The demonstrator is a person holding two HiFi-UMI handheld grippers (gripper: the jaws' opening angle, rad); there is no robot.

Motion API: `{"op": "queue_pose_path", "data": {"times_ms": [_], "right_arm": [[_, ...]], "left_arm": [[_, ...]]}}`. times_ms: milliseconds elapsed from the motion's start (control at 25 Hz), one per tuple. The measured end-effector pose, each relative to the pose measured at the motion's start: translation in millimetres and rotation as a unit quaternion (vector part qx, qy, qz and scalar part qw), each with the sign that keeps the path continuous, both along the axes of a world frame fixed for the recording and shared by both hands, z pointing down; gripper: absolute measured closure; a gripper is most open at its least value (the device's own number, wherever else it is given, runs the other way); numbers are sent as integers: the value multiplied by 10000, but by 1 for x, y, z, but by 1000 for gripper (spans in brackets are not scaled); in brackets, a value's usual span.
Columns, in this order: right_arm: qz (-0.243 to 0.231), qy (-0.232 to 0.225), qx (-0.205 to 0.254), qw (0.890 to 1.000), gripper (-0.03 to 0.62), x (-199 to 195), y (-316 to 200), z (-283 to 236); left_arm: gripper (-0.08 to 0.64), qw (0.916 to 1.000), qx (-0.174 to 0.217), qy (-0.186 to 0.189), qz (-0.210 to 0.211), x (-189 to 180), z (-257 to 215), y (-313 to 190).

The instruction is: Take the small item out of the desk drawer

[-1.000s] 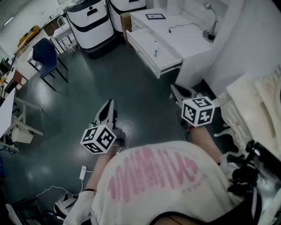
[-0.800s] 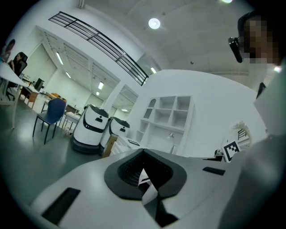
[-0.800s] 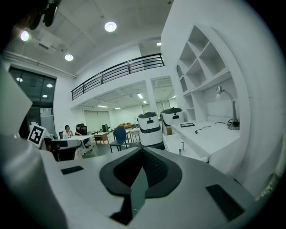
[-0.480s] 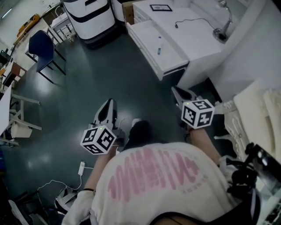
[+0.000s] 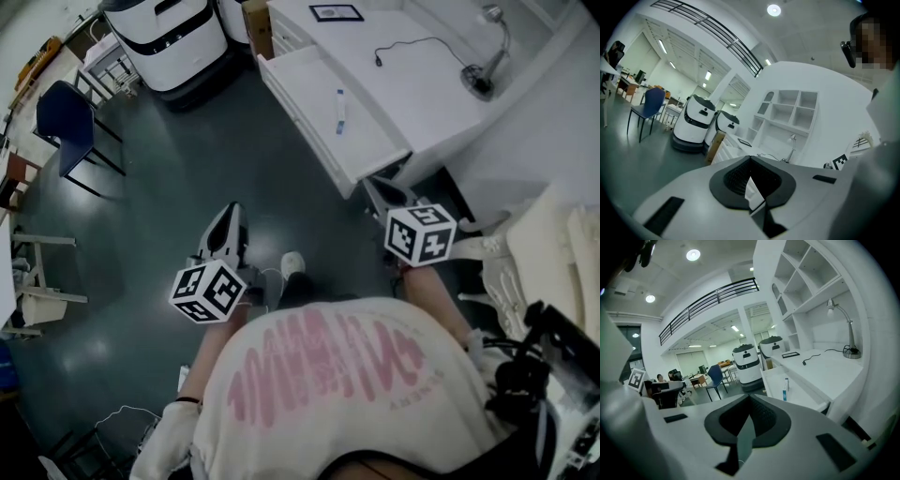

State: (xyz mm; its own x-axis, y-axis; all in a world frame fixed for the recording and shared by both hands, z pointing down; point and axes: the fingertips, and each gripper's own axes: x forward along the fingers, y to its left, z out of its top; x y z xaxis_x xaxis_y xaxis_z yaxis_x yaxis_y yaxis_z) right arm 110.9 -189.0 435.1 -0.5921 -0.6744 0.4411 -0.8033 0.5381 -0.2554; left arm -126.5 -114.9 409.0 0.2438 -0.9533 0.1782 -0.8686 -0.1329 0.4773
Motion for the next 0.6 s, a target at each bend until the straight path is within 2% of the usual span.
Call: {"op": "queue_pose_path", "data": {"times_ms": [280,600], "right_arm": [[355,-82,81,9993,575,-26,-94,-22],[739,-48,216,9970,575,-45,-177,-21]], "left_arm": [[531,9999,89,-11,48,-52,-21,-97],[531,9993,377,16,50,-103,-34,-174]]}}
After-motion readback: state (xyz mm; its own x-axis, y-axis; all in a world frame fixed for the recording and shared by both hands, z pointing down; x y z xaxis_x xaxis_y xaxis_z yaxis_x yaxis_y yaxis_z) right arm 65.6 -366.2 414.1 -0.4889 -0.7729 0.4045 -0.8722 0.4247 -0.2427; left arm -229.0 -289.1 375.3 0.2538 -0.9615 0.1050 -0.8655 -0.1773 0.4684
